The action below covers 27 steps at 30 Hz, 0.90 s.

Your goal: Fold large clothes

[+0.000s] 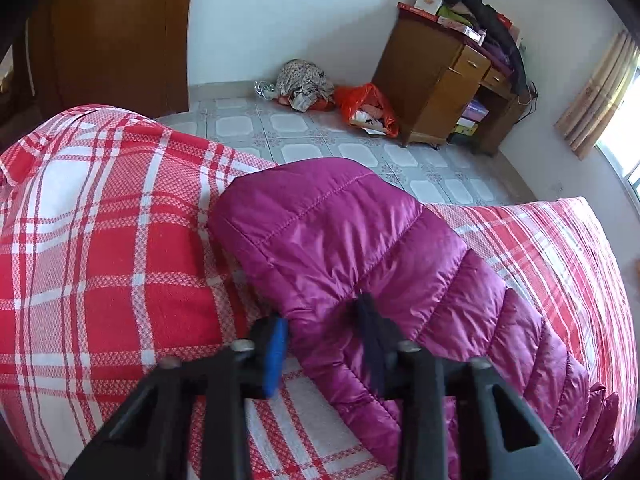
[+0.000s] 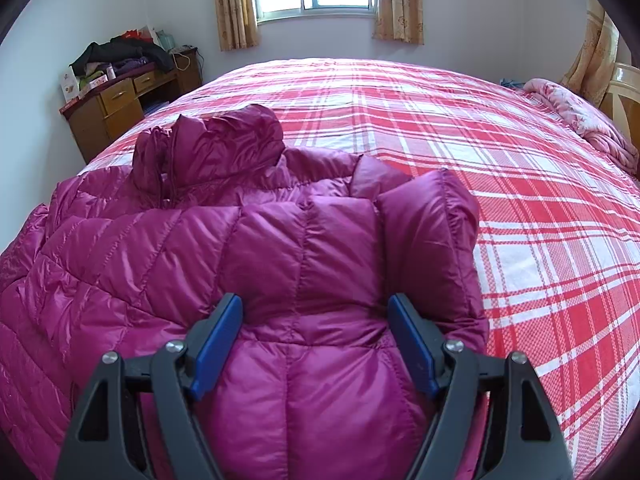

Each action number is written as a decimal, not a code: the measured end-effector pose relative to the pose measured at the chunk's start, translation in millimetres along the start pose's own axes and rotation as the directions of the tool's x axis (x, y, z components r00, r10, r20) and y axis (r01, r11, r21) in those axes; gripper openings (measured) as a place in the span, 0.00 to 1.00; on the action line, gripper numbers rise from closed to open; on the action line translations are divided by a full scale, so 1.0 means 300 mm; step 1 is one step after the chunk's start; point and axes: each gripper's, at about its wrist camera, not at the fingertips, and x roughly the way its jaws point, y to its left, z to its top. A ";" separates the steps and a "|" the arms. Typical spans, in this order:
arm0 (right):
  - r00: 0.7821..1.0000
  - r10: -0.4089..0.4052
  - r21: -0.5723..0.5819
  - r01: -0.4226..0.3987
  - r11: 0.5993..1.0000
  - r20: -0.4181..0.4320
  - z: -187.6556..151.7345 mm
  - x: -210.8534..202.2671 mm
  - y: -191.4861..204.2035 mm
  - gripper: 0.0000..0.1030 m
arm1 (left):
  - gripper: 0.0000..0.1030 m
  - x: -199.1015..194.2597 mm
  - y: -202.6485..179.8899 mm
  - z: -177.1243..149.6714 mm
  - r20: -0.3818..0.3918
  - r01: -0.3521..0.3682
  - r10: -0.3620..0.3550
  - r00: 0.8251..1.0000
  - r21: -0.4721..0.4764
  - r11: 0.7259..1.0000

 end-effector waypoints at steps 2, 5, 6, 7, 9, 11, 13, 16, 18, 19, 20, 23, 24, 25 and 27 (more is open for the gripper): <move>1.000 0.000 0.001 0.000 1.000 0.000 0.000 0.002 0.001 0.76 | 0.08 0.018 0.011 0.011 0.001 0.024 -0.024 1.000 0.011 1.000; 1.000 0.000 0.001 0.000 1.000 0.000 -0.001 0.002 0.000 0.76 | 0.04 0.006 -0.007 0.011 0.020 0.017 -0.018 1.000 0.053 0.998; 1.000 0.000 0.002 0.000 1.000 0.000 -0.001 0.002 0.000 0.76 | 0.03 -0.006 -0.013 0.016 0.034 0.015 -0.018 0.999 0.059 0.998; 1.000 0.000 0.002 0.000 1.000 -0.001 -0.001 0.001 0.000 0.76 | 0.03 -0.029 -0.022 0.022 0.054 0.025 -0.029 0.998 0.066 0.997; 1.000 0.000 0.002 0.000 1.000 -0.001 0.000 0.001 0.000 0.76 | 0.03 -0.099 -0.056 0.027 0.108 0.053 -0.065 0.992 0.106 0.993; 1.000 0.001 0.003 -0.001 1.000 -0.001 0.000 0.003 -0.001 0.76 | 0.03 -0.199 -0.119 0.018 0.174 0.096 -0.127 0.976 0.177 0.980; 1.000 0.002 0.004 -0.002 1.000 -0.001 -0.001 0.003 -0.002 0.76 | 0.03 -0.321 -0.206 -0.014 0.237 0.147 -0.214 0.948 0.272 0.951; 1.000 0.004 0.007 -0.004 1.000 0.000 -0.002 0.005 -0.002 0.76 | 0.03 -0.506 -0.344 -0.099 0.268 0.245 -0.377 0.887 0.420 0.874; 1.000 0.005 0.008 -0.005 1.000 0.001 -0.002 0.005 -0.002 0.76 | 0.03 -0.632 -0.442 -0.202 0.265 0.294 -0.494 0.828 0.544 0.786; 1.000 0.006 0.009 -0.006 1.000 0.001 -0.002 0.005 -0.003 0.76 | 0.03 -0.690 -0.490 -0.270 0.254 0.310 -0.550 0.796 0.608 0.730; 1.000 0.008 0.011 -0.008 1.000 0.002 -0.002 0.005 -0.003 0.76 | 0.03 -0.731 -0.529 -0.336 0.230 0.326 -0.595 0.770 0.659 0.678; 1.000 0.014 0.020 -0.014 1.000 0.003 -0.001 0.004 -0.008 0.76 | 0.03 -0.792 -0.618 -0.531 0.109 0.376 -0.681 0.725 0.765 0.523; 1.000 0.018 0.025 -0.018 1.000 0.004 -0.001 0.004 -0.010 0.76 | 0.03 -0.793 -0.643 -0.599 0.070 0.382 -0.691 0.720 0.790 0.479; 1.000 0.020 0.030 -0.020 0.999 0.005 0.000 0.004 -0.013 0.76 | 0.03 -0.789 -0.658 -0.649 0.045 0.384 -0.694 0.719 0.807 0.450; 1.000 0.027 0.038 -0.027 0.999 0.007 0.000 0.004 -0.017 0.76 | 0.03 -0.759 -0.684 -0.778 -0.023 0.386 -0.684 0.729 0.839 0.383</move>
